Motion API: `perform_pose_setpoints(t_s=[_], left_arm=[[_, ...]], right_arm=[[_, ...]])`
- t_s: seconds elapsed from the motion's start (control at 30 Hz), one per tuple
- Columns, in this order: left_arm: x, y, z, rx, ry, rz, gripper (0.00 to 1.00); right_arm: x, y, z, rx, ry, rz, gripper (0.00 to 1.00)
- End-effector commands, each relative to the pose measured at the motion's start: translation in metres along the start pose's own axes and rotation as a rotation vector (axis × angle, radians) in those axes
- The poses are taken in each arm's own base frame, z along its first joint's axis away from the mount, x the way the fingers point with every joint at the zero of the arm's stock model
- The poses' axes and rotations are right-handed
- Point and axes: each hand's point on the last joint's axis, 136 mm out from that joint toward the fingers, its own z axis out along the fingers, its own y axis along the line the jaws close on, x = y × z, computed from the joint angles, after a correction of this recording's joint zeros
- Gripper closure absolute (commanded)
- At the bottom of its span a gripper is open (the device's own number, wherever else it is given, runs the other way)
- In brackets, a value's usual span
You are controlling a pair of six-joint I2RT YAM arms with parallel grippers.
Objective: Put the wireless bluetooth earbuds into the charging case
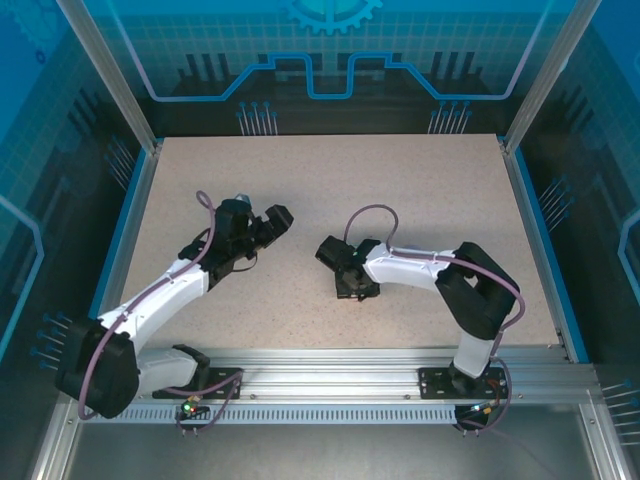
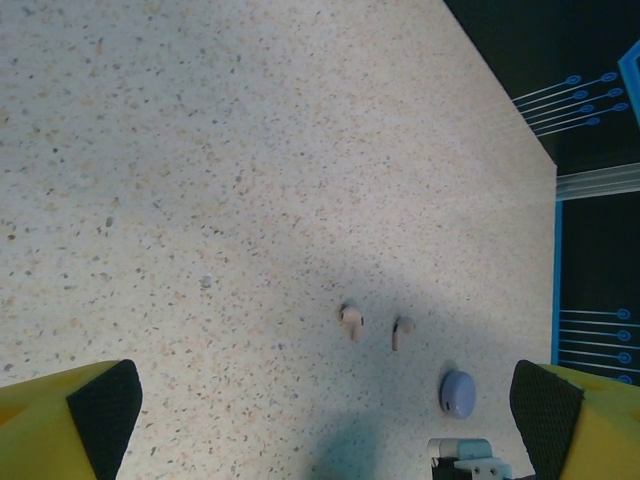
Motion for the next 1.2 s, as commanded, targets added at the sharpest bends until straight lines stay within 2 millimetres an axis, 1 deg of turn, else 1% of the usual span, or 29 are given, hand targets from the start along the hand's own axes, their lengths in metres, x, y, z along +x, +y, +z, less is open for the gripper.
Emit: perform_pose_setpoints(t_s=[0.0,0.1,0.23,0.4,0.43,0.57,0.8,0.93,1.03,1.1,1.17], left_arm=[[0.003,0.001,-0.001,-0.031,0.016,-0.022,0.01],[0.003,0.002,-0.003,-0.015,0.003,-0.035,0.01],[0.001,0.0,-0.003,0.002,-0.008,-0.039,0.01],[0.0,-0.003,-0.002,0.013,-0.012,-0.028,0.01],[0.001,-0.003,-0.002,0.014,-0.009,-0.026,0.01],[0.004,0.002,-0.001,0.005,0.0,-0.018,0.01],[0.009,0.008,0.0,0.01,0.0,-0.015,0.01],[0.01,0.01,-0.001,0.005,0.001,-0.01,0.01],[0.01,0.01,-0.003,0.013,0.001,0.003,0.01],[0.011,0.009,-0.005,0.024,-0.002,0.018,0.01],[0.011,0.009,-0.007,0.055,-0.019,0.034,0.01]], right_arm=[[0.009,-0.007,0.01,0.034,0.071,0.051,0.48],[0.011,-0.002,0.014,0.034,0.098,0.066,0.47],[0.013,0.002,0.013,0.047,0.125,0.073,0.46],[0.02,0.002,0.015,0.073,0.136,0.074,0.42],[0.021,0.002,0.016,0.074,0.137,0.078,0.39],[0.024,0.002,0.018,0.072,0.135,0.087,0.39],[0.029,0.004,0.023,0.046,0.132,0.066,0.42],[0.031,0.005,0.026,0.023,0.126,0.058,0.46],[0.031,0.006,0.028,0.008,0.119,0.056,0.51],[0.03,0.006,0.026,-0.006,0.106,0.054,0.56],[0.023,0.009,0.017,-0.035,0.074,0.061,0.59]])
